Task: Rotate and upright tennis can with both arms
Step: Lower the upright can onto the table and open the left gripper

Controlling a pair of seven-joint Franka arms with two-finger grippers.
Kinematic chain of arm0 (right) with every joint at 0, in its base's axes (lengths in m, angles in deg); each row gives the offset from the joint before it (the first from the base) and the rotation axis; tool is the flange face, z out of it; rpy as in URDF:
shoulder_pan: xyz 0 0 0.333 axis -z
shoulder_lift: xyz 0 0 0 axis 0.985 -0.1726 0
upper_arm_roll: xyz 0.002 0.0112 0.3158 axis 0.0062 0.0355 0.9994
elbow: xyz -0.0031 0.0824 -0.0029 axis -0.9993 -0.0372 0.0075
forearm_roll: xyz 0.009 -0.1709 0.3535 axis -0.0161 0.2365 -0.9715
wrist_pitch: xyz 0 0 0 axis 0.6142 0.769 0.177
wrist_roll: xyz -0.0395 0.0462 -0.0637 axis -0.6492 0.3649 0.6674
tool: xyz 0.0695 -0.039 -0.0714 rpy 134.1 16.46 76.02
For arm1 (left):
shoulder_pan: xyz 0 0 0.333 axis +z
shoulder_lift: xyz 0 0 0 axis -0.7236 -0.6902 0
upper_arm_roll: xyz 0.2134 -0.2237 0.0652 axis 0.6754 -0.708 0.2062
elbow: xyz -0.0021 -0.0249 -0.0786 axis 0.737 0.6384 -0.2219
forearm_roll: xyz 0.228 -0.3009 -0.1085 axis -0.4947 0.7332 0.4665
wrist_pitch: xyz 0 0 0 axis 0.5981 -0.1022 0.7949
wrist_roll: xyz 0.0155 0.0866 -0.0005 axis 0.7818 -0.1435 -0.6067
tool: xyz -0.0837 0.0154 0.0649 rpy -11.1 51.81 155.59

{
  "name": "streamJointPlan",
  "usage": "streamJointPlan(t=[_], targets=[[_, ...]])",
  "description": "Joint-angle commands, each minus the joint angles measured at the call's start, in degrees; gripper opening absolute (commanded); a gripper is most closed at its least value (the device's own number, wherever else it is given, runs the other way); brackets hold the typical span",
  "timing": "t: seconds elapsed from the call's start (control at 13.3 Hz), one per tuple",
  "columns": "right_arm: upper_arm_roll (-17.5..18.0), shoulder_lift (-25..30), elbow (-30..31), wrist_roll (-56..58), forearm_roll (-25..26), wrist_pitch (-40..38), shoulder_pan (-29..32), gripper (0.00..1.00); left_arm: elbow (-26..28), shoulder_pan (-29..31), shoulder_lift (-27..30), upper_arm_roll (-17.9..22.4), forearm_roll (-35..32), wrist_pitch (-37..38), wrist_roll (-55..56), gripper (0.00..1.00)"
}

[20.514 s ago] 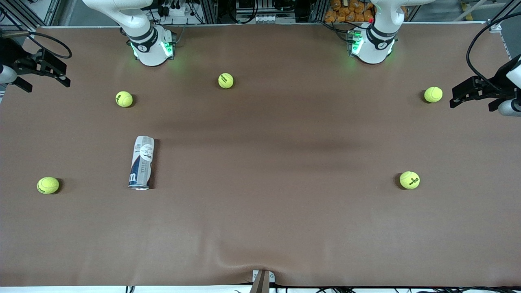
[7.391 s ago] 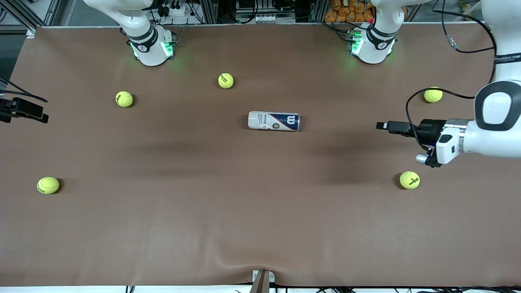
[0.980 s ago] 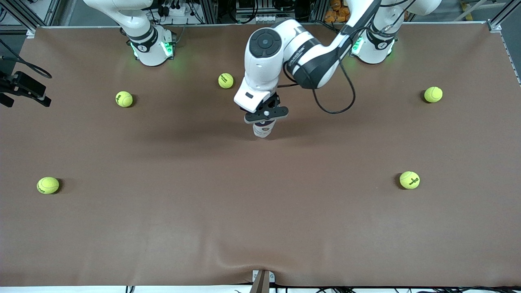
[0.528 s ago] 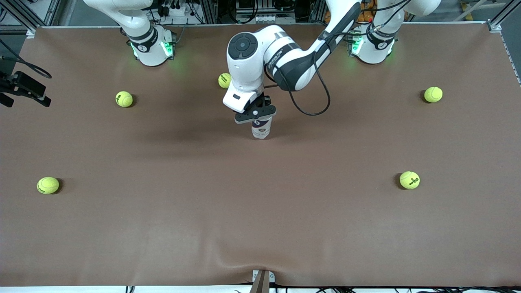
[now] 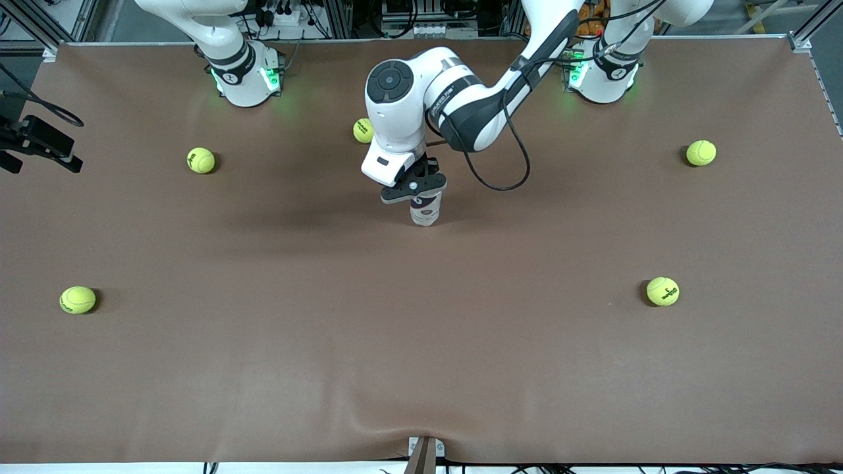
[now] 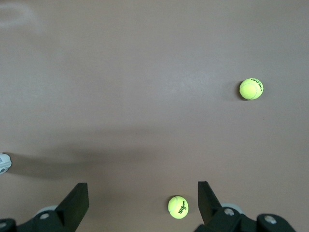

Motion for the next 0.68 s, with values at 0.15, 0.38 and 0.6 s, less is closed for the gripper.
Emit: streamJointPlan(t=[0.15, 0.38, 0.6], targets=[[0.2, 1.5, 1.6, -0.6, -1.2, 0.6, 0.4, 1.0, -2.1, -0.9, -1.3, 0.6, -1.6, 1.4, 1.6, 0.33], [0.2, 1.6, 1.6, -0.6, -1.2, 0.7, 0.1, 1.0, -2.1, -1.0, -1.2, 0.6, -1.6, 1.2, 1.6, 0.4], [0.2, 1.6, 1.6, -0.6, -1.2, 1.0, 0.1, 1.0, -2.1, -1.0, -0.3, 0.4, -1.5, 1.2, 1.7, 0.52]])
